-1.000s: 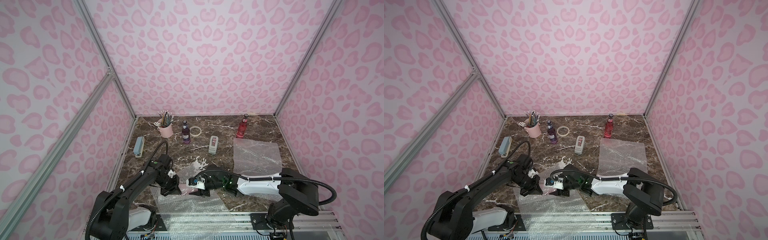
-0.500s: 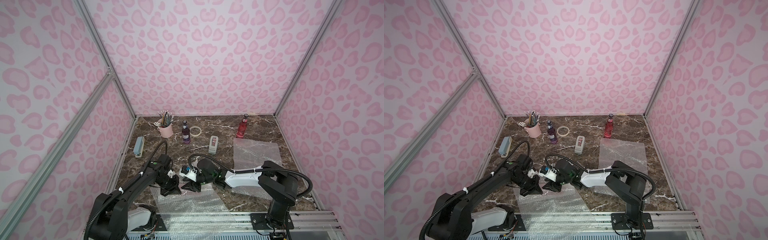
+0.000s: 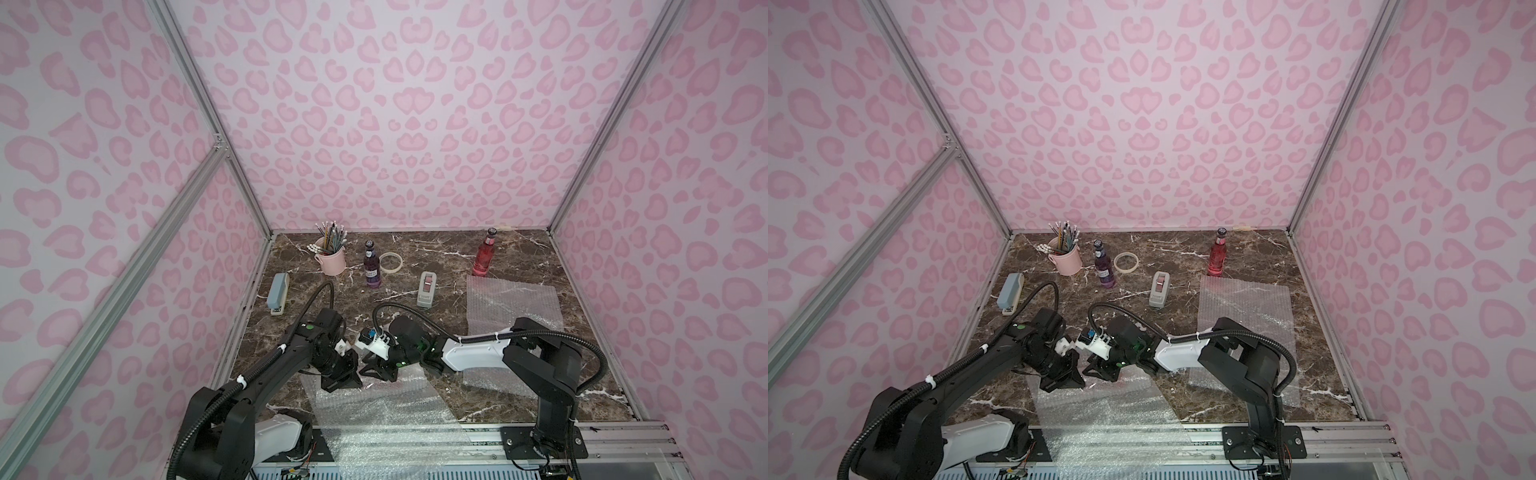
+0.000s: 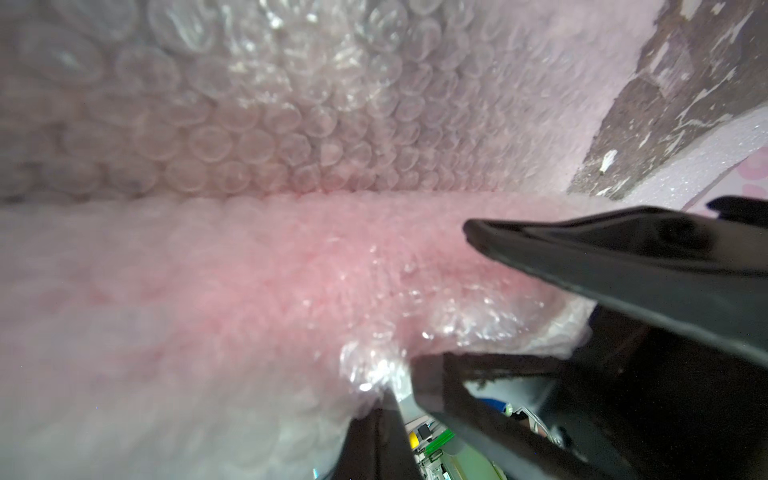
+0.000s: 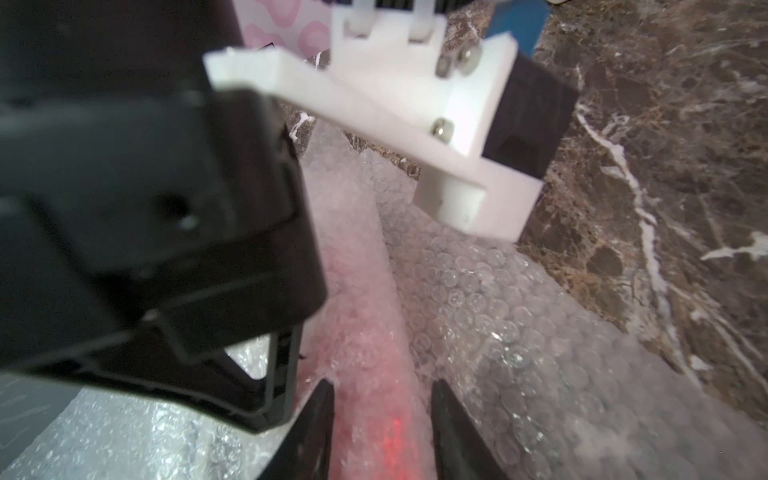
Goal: Wrap wine bottles in bubble wrap
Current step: Stick the tape on the bubble wrap.
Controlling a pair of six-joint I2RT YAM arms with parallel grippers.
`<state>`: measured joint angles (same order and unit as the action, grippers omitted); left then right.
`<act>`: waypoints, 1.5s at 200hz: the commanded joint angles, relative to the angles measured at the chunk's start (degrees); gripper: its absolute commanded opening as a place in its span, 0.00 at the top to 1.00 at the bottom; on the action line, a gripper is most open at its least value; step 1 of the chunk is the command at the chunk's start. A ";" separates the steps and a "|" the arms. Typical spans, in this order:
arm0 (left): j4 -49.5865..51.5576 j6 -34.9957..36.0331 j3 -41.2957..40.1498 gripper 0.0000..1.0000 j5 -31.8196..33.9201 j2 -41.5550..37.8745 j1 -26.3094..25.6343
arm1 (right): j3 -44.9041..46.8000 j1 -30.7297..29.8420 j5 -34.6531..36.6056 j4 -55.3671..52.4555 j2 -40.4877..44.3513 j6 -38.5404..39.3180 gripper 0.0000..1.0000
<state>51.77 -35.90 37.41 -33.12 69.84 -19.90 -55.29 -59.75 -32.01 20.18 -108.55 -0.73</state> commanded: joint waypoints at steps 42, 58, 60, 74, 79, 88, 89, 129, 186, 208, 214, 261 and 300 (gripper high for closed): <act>-0.35 -0.20 -0.28 0.98 4.91 0.56 -0.38 | 0.52 1.37 2.27 -4.39 4.20 -2.01 0.47; -0.36 -0.20 -0.23 0.98 5.00 0.56 -0.39 | 1.13 1.31 -0.87 -0.60 5.34 -5.77 0.42; -0.40 -0.22 -0.23 0.98 5.04 0.60 -0.38 | 1.03 1.37 -1.13 -0.24 5.34 -6.06 0.41; -0.35 -0.14 -0.23 0.98 5.07 0.56 -0.34 | 0.85 1.05 -2.26 1.24 4.83 -7.42 0.40; -0.28 -0.14 -0.19 0.98 5.09 0.56 -0.31 | 0.67 0.95 -2.27 1.26 4.32 -7.51 0.39; -0.32 -0.14 -0.19 0.98 5.09 0.56 -0.37 | 0.25 0.77 -2.59 1.15 3.27 -7.66 0.39; -0.34 -0.09 -0.21 0.98 5.09 0.56 -0.34 | 0.26 0.73 -2.60 1.16 3.18 -7.68 0.39; -0.17 -0.40 -0.24 0.98 5.26 -0.20 -0.40 | -1.13 0.16 -2.97 1.43 -0.80 -9.21 0.40; 0.15 -0.55 -0.23 0.97 5.62 -0.23 -0.47 | -1.56 1.45 1.21 -2.79 -3.84 -10.22 0.52; 0.67 -0.95 -0.31 0.94 6.44 -0.26 -0.92 | -0.53 1.64 1.08 -3.44 -4.12 -10.42 0.56; 0.74 -1.22 -0.38 0.94 6.68 -0.36 -1.09 | -0.29 1.63 0.87 -3.21 -4.05 -10.64 0.58; 2.23 -2.31 -0.66 0.89 7.17 -1.74 -1.72 | 0.53 1.34 -1.19 -2.50 -3.95 -10.58 0.62; 3.67 -2.83 -0.40 0.86 7.81 -3.03 -1.72 | 0.39 0.95 -1.43 -2.61 -4.18 -9.60 0.62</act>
<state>52.95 -38.11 36.88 -27.90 67.02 -21.67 -55.48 -58.50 -36.05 24.40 -111.63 -11.94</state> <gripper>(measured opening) 0.133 0.382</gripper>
